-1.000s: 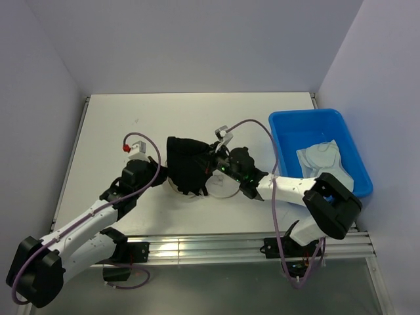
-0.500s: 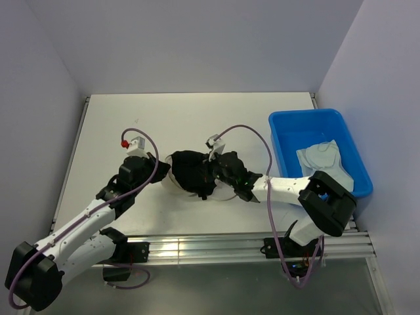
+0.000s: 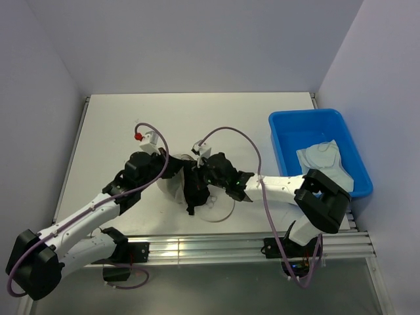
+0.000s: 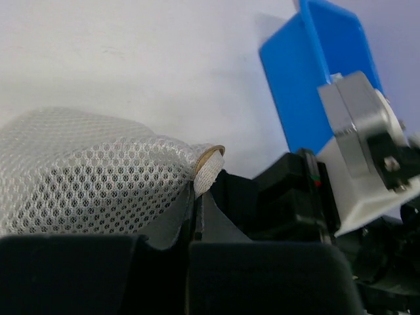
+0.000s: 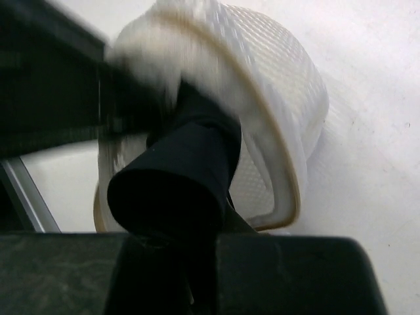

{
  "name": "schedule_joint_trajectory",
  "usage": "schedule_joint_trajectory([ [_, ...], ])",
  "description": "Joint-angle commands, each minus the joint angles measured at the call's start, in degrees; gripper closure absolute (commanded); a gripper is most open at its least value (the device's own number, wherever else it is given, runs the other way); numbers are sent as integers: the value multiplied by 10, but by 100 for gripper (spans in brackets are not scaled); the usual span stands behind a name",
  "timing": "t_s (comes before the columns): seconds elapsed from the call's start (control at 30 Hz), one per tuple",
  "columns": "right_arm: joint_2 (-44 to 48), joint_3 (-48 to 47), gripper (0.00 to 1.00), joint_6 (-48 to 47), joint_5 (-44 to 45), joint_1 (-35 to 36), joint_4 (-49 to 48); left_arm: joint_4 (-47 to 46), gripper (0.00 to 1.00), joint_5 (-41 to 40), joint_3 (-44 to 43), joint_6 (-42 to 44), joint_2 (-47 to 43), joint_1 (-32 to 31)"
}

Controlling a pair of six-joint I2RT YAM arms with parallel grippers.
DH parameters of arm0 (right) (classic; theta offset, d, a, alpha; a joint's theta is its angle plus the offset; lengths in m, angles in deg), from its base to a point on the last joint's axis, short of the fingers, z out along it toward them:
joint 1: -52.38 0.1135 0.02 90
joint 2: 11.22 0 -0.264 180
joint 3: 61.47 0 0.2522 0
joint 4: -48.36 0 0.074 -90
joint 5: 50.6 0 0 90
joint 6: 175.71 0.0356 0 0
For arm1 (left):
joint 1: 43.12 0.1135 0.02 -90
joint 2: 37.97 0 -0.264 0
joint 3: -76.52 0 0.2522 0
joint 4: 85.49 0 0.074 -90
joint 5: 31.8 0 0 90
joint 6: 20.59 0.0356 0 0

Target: Place the bra in the laundry bag and zip it closed

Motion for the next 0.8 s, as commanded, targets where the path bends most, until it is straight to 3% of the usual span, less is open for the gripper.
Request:
schedule_joint_trajectory([
  [0.0, 5, -60, 100, 13, -1, 1, 13, -69, 100, 42, 14, -12, -18, -26],
  [0.2, -11, -96, 100, 166, 52, 2, 33, -92, 100, 48, 54, -53, -65, -57],
  [0.4, -2, -12, 100, 356, 139, 2, -45, -90, 100, 35, 91, -96, -96, -64],
  [0.67, 112, 4, 100, 396, 216, 1, -6, -49, 100, 10, 120, -132, -115, -64],
  [0.77, 92, -5, 100, 410, 235, 1, 6, -59, 100, 27, 118, -145, -110, -65],
])
